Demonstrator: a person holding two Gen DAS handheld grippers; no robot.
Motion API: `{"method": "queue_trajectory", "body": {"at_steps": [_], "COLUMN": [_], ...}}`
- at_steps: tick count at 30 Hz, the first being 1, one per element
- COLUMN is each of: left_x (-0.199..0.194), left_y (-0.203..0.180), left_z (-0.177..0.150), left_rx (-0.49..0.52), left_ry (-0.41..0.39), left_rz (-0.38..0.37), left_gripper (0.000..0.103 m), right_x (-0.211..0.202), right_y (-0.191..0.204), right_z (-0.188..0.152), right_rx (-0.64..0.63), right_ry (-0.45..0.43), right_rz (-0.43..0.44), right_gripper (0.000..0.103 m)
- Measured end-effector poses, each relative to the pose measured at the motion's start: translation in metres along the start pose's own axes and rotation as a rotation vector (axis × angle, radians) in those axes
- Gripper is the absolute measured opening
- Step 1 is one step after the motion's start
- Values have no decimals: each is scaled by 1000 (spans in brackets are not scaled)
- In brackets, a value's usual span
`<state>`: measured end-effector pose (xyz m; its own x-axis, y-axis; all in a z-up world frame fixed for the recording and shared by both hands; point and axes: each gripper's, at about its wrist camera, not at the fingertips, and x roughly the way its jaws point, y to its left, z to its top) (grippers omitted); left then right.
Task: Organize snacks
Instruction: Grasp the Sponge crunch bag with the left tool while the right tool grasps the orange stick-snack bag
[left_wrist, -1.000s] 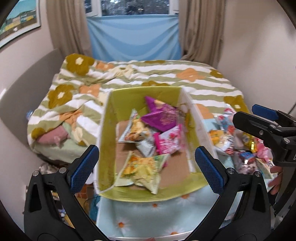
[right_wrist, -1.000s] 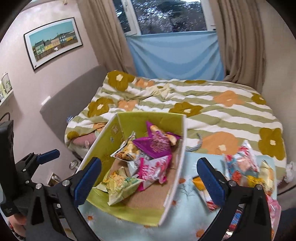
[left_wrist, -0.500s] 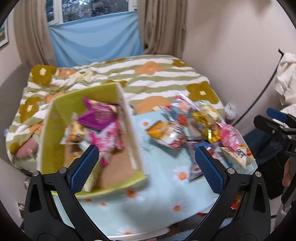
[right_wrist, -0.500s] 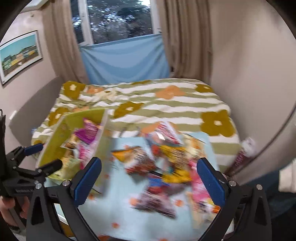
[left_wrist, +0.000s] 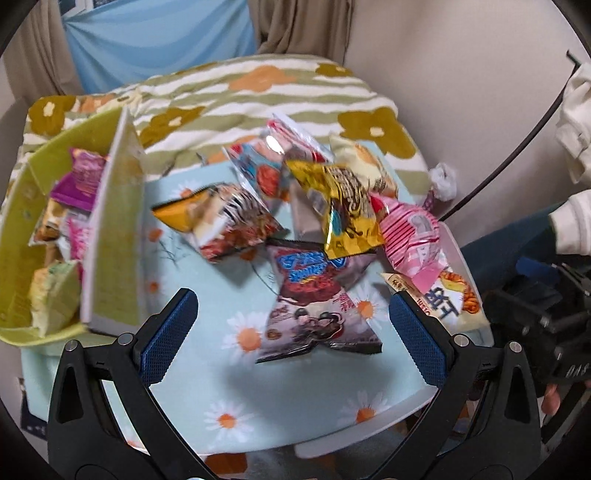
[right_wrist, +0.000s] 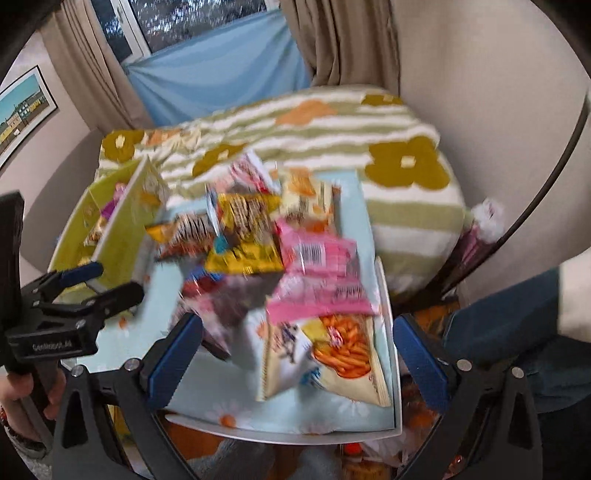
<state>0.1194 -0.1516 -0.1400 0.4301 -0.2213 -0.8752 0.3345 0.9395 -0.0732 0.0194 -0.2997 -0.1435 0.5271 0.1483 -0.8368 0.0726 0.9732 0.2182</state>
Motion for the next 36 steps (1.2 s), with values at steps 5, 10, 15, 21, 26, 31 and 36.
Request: {"method": "queue_trajectory", "body": {"at_steps": [5, 10, 15, 21, 26, 31, 36], "left_x": [39, 66, 85, 101, 96, 86, 80], "left_y": [-10, -14, -12, -12, -11, -9, -6], "left_z": [-2, -5, -10, -19, -29, -41, -51], "left_rx": [-15, -14, -16, -15, -8, -16, -18], "left_ry": [46, 76, 113, 168, 168, 168, 169], "left_rz": [28, 58, 76, 59, 53, 60, 66], "left_gripper": [103, 103, 92, 64, 57, 54, 51], "right_x": [36, 61, 81, 91, 94, 96, 96], "right_y": [-19, -32, -38, -36, -36, -29, -18], "right_z": [-13, -15, -16, -18, -22, -24, -27], "right_rx": [20, 57, 73, 80, 95, 72, 19], "right_ry": [69, 113, 155, 182, 191, 191, 197], "right_rz": [49, 90, 120, 148, 170, 166, 159], "right_gripper": [102, 102, 102, 102, 102, 102, 90]}}
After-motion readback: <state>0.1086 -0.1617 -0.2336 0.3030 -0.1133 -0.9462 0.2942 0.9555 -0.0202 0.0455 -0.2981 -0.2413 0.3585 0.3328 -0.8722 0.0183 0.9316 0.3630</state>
